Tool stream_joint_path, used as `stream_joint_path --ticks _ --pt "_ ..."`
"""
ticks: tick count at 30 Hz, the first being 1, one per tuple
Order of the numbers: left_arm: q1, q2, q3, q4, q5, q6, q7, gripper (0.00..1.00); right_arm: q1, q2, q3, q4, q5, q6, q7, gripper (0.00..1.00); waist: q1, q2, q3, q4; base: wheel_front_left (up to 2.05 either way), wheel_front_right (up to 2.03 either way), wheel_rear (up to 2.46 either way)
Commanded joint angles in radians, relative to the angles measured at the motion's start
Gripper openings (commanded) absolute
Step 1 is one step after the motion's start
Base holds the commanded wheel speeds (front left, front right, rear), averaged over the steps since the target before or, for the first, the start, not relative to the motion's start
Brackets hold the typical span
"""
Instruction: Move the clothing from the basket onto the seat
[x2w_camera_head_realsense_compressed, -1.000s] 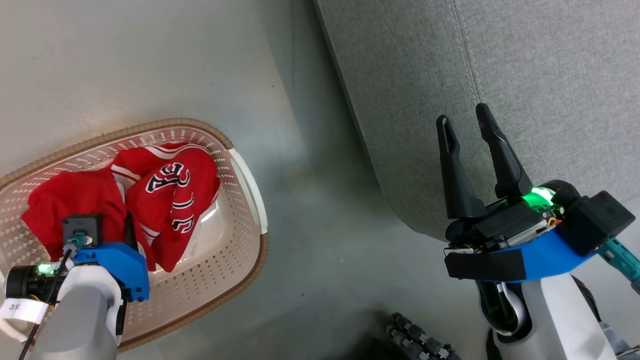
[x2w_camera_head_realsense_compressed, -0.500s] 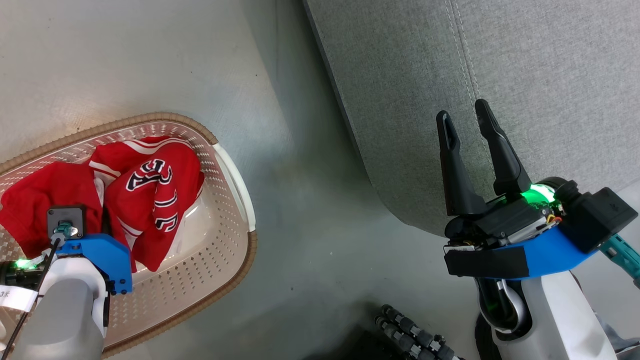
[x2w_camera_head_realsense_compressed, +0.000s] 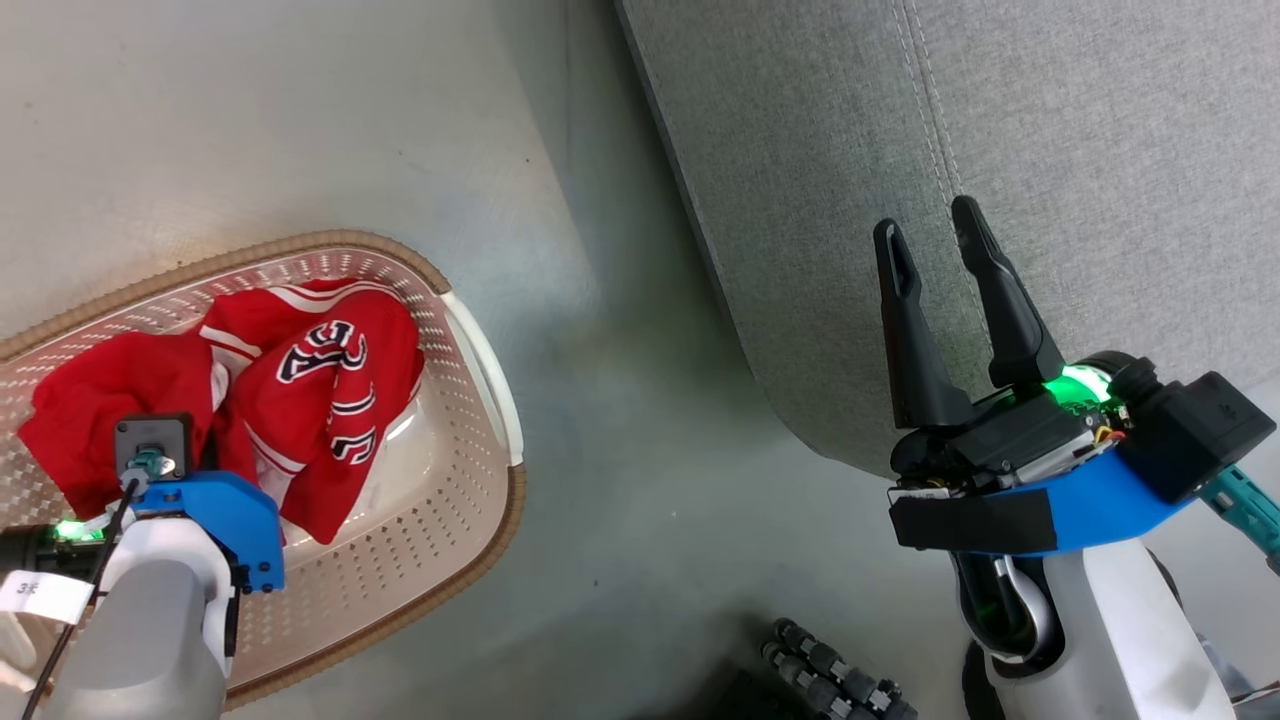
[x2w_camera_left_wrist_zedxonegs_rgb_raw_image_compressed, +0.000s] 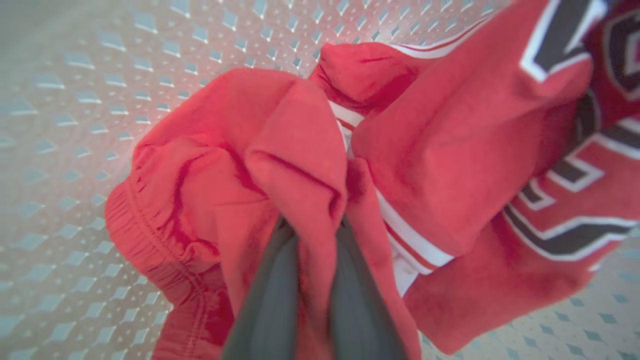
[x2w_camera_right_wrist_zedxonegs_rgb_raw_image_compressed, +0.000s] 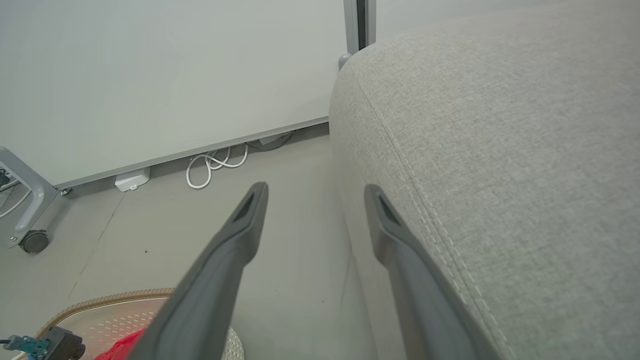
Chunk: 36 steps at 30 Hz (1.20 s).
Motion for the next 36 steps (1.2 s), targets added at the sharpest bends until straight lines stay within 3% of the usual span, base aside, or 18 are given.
stream_joint_path --ticks 1,6,16,28,36 --pt "-0.017 -0.002 -0.003 0.001 -0.003 -0.005 -0.005 0.00 -0.016 -0.001 -0.003 0.002 -0.007 0.002 -0.004 1.00 0.0000 0.0000 -0.007 0.005 0.00 0.00 0.00" --pt "-0.019 -0.009 -0.010 0.025 -0.015 -0.027 -0.022 0.00 -0.015 -0.001 -0.006 0.004 -0.022 0.002 -0.004 1.00 0.0000 0.0000 -0.036 0.024 0.00 0.00 0.00" --pt "-0.004 -0.077 -0.036 0.105 -0.025 -0.065 -0.077 0.00 0.002 -0.001 -0.020 0.028 -0.082 0.002 -0.004 1.00 0.0000 0.0000 -0.170 0.093 0.00 0.00 0.00" --pt "0.090 -0.175 -0.056 0.145 -0.051 -0.125 -0.113 0.00 0.090 -0.002 -0.032 0.096 -0.149 0.001 -0.004 1.00 0.0000 0.0000 -0.424 0.190 0.00 0.00 0.00" --pt "0.141 -0.228 -0.087 0.085 -0.065 -0.173 -0.115 0.00 0.172 -0.002 -0.053 0.146 -0.191 0.001 -0.004 1.00 0.0000 0.0000 -0.590 0.265 0.00 0.00 0.00"
